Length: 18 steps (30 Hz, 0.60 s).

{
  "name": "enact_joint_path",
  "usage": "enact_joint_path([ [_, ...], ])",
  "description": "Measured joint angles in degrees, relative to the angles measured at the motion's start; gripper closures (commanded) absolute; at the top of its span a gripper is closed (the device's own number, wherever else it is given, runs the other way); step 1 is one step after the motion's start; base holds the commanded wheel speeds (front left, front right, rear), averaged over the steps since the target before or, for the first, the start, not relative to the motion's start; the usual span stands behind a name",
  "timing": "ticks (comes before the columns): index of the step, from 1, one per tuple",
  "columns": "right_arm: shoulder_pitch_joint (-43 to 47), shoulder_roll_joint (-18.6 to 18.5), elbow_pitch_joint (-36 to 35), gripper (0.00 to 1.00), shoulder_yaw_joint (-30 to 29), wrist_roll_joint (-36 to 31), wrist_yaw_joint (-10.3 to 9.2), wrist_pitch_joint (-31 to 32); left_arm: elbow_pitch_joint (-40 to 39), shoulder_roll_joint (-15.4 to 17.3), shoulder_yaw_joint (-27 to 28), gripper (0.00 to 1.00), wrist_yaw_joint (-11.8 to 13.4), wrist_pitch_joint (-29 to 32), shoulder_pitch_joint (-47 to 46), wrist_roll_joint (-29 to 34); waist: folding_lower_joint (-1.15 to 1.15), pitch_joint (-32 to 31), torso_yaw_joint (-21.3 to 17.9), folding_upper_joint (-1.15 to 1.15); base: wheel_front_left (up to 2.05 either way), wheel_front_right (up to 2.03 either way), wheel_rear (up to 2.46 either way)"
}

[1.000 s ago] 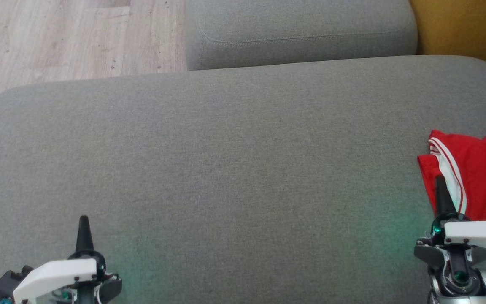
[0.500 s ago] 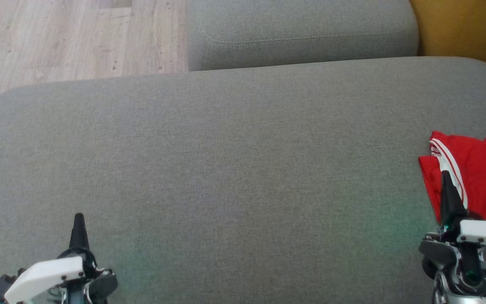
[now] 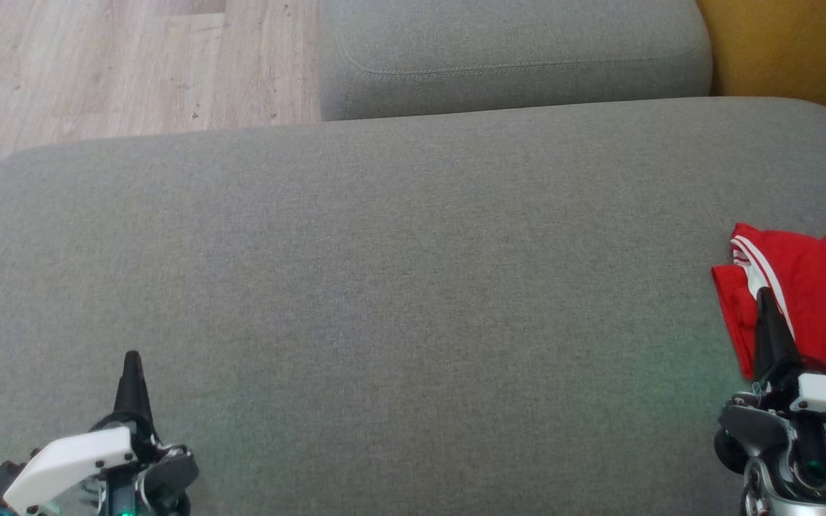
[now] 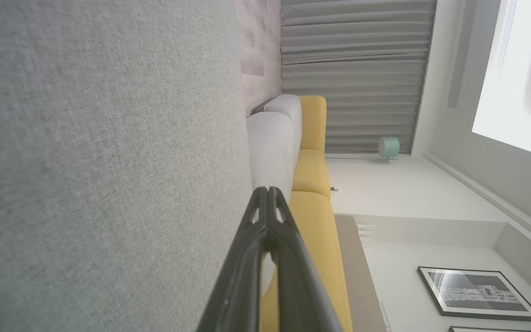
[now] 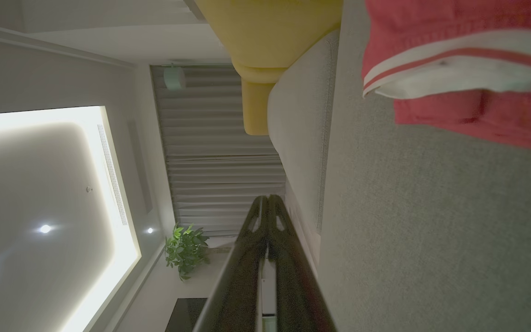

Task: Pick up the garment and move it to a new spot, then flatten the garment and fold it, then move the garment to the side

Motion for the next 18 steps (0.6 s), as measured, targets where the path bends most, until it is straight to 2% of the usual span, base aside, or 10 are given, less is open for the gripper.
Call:
enact_joint_path([
  [18, 0.0, 0.0, 0.0, 1.0, 0.0, 0.0, 0.0, 0.0, 0.0, 0.0, 0.0, 1.0, 0.0, 0.0, 0.0, 0.0, 0.0, 0.0, 0.0, 0.0, 0.0, 0.0, 0.0],
])
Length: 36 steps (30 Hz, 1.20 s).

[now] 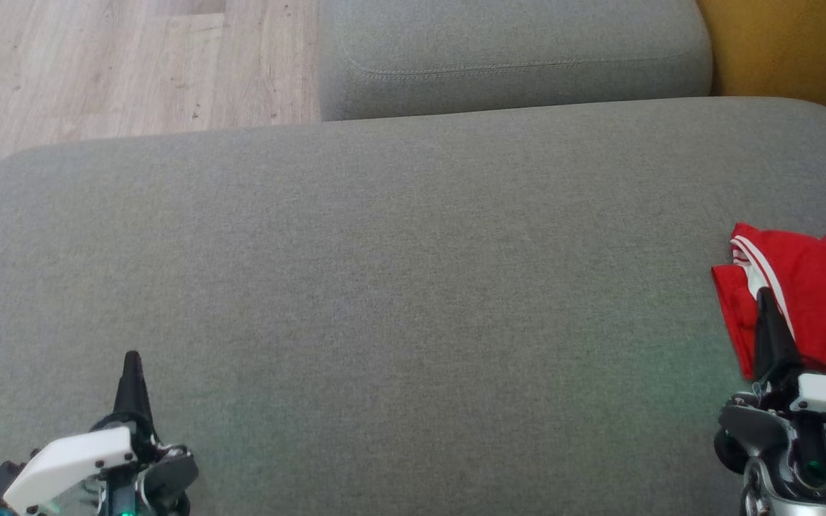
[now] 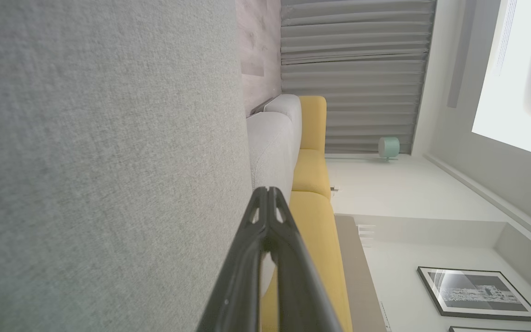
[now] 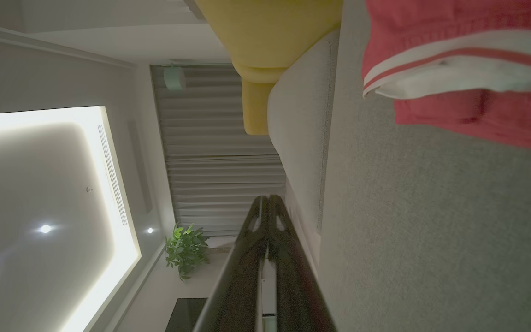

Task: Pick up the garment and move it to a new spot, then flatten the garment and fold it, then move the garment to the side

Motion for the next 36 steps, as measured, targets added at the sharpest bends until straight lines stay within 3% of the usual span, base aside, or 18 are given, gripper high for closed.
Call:
enact_joint_path([
  [36, 0.0, 0.0, 0.0, 1.0, 0.0, 0.0, 0.0, 0.0, 0.0, 0.0, 0.0, 1.0, 0.0, 0.0, 0.0, 0.0, 0.0, 0.0, 0.0, 0.0, 0.0, 0.0, 0.0],
])
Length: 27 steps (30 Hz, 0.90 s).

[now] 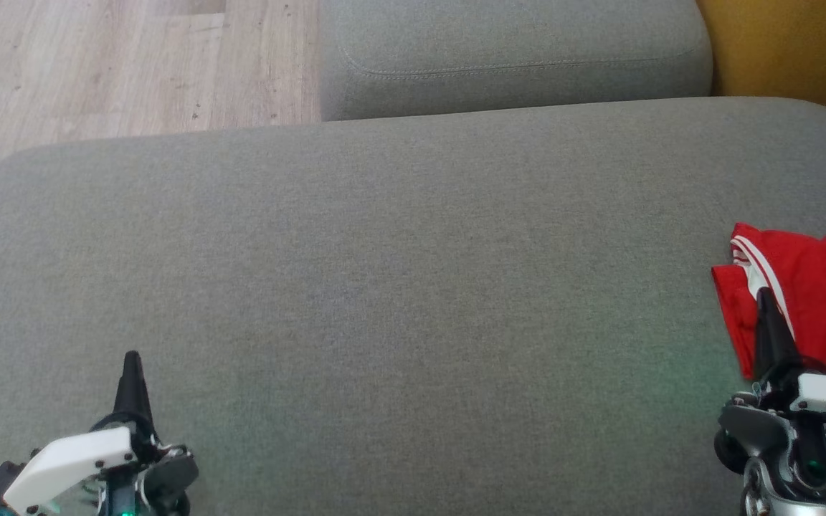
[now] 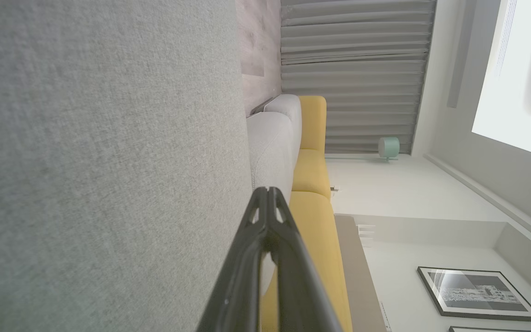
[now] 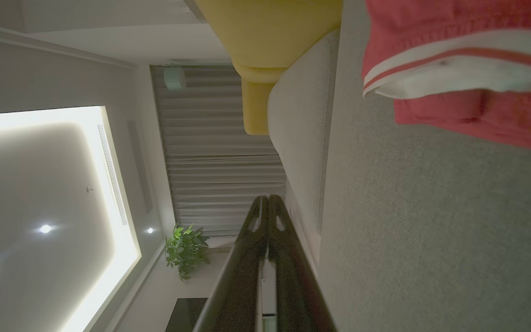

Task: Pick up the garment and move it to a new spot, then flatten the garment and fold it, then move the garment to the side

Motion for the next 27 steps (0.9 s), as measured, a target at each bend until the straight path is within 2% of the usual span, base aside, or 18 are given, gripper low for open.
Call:
enact_joint_path([
  [27, 0.0, 0.0, 0.0, 1.0, 0.0, 0.0, 0.0, 0.0, 0.0, 0.0, 0.0, 1.0, 0.0, 0.0, 0.0, 0.0, 0.0, 0.0, 0.0, 0.0, 0.0, 0.0, 0.0],
])
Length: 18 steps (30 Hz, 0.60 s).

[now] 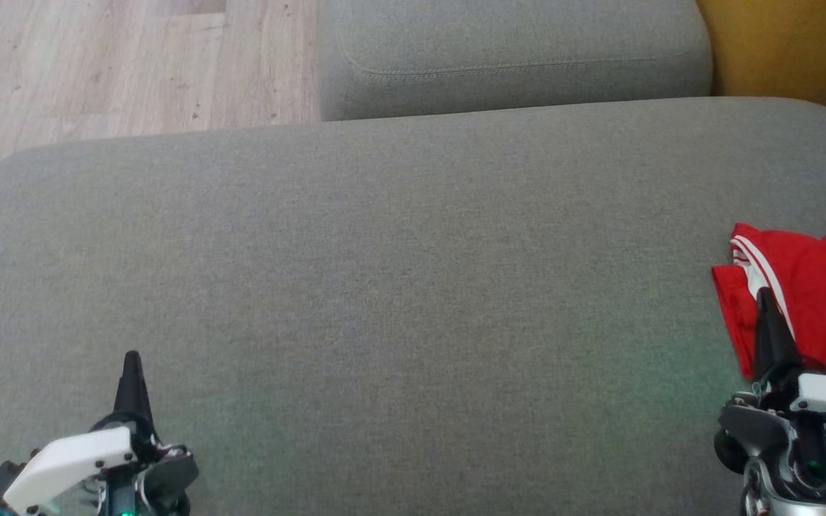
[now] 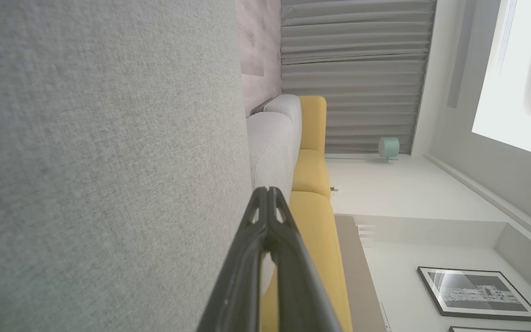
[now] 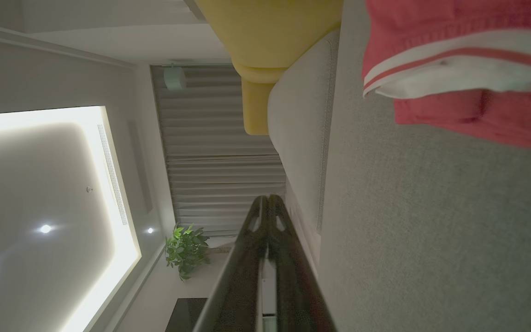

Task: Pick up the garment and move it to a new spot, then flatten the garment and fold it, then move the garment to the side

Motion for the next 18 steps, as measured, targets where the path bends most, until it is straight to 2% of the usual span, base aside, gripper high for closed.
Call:
enact_joint_path([
  [18, 0.0, 0.0, 0.0, 1.0, 0.0, 0.0, 0.0, 0.0, 0.0, 0.0, 0.0, 1.0, 0.0, 0.0, 0.0, 0.0, 0.0, 0.0, 0.0, 0.0, 0.0, 0.0, 0.0],
])
